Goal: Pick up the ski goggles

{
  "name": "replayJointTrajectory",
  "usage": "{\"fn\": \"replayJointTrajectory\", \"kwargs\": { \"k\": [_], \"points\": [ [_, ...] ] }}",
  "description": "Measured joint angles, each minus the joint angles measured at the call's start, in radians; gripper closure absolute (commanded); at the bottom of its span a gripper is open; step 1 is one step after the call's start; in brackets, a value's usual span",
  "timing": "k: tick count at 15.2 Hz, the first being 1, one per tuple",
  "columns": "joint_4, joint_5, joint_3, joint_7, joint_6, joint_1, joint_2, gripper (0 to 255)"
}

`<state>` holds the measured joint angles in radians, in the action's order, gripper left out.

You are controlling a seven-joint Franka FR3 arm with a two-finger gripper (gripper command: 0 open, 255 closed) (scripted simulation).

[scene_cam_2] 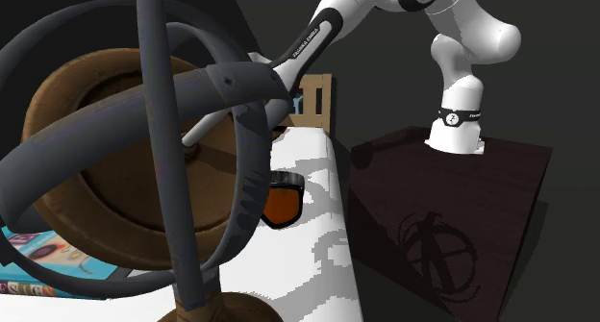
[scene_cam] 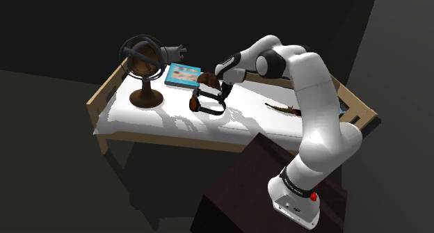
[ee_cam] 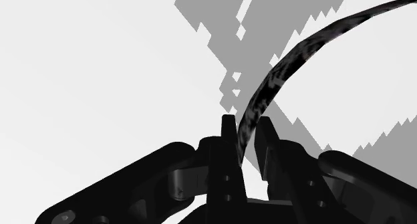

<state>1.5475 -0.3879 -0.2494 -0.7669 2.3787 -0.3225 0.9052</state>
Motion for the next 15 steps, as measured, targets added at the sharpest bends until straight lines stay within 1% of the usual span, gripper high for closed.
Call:
{"fn": "replayJointTrajectory", "kwargs": {
  "k": [8,15],
  "points": [
    [0.037,0.018,-0.020,0.011,-0.045,0.015,-0.082,255],
    [0.040,0.036,-0.036,0.026,-0.100,0.026,-0.140,255]
  ]
}}
